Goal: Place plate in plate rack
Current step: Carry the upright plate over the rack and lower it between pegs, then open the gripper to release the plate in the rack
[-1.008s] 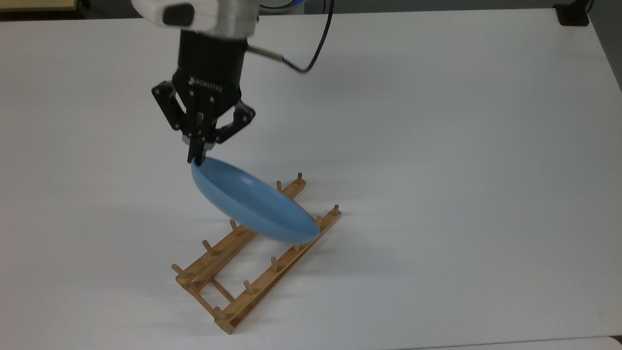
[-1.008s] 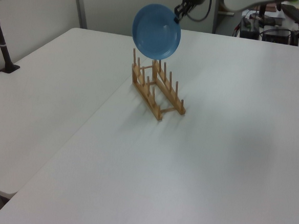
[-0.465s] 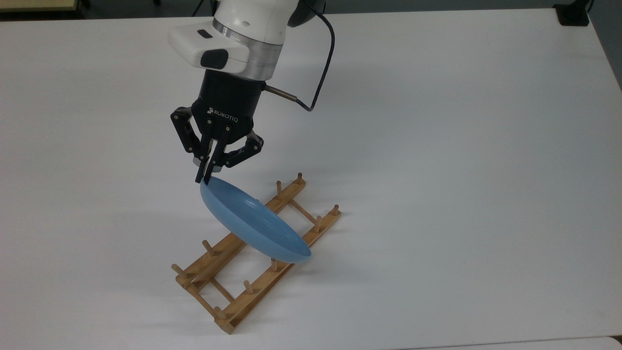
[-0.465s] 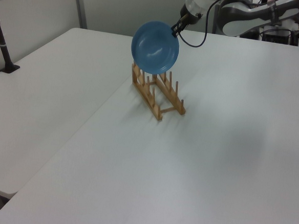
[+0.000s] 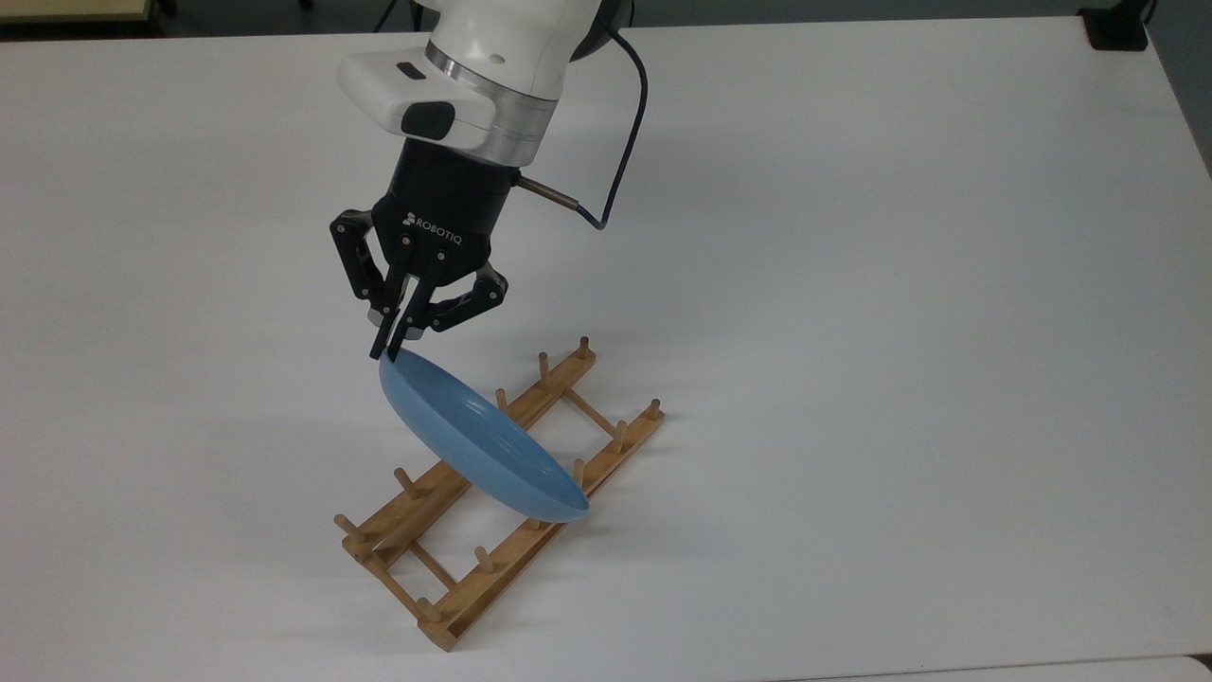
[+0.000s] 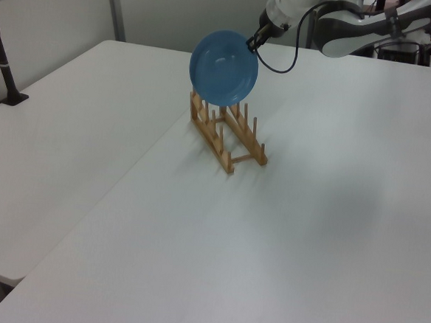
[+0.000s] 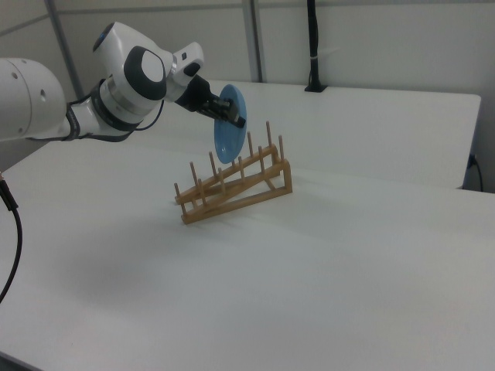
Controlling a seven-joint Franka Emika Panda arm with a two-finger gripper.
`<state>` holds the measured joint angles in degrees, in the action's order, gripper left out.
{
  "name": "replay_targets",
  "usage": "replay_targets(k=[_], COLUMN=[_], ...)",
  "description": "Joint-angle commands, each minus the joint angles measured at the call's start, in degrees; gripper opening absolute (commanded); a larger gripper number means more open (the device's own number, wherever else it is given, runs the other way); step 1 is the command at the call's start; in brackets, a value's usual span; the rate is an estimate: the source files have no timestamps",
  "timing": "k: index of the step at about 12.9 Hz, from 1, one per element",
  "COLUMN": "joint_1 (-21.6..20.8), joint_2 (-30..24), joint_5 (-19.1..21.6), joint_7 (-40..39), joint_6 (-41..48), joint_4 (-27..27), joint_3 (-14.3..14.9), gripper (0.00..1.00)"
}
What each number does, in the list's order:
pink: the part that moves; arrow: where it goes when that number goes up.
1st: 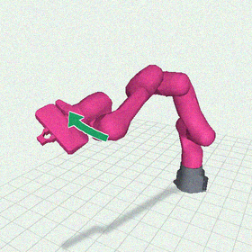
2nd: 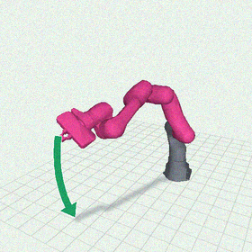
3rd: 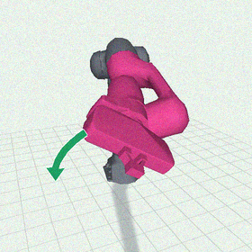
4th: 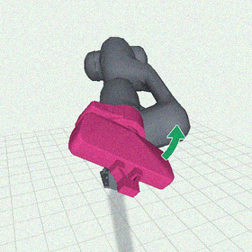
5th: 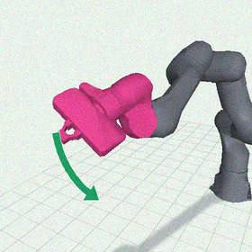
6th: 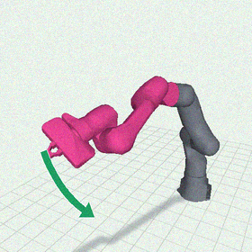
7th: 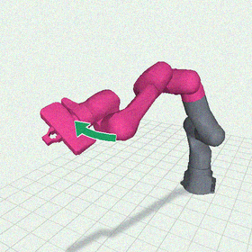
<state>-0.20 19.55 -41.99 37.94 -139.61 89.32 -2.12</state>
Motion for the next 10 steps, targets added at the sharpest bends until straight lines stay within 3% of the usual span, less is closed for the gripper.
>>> replay_targets(k=[1,4,6,8,10], joint_1=[-0.9,-1.3,-1.6,-1.6,-1.6], joint_2=[0.1,0.6,0.6,0.5,0.5], joint_5=[-3.0,-5.6,-6.3,-6.4,-6.3], joint_7=[2.0,2.0,2.0,2.0,2.1], joint_6=[-1.5,-1.5,-1.5,-1.5,-1.3], joint_4=[1.1,2.1,2.3,2.6,2.6], joint_3=[0.5,0.5,0.5,0.5,0.5], gripper=[0.0,0.05,0.36,0.45,0.63])
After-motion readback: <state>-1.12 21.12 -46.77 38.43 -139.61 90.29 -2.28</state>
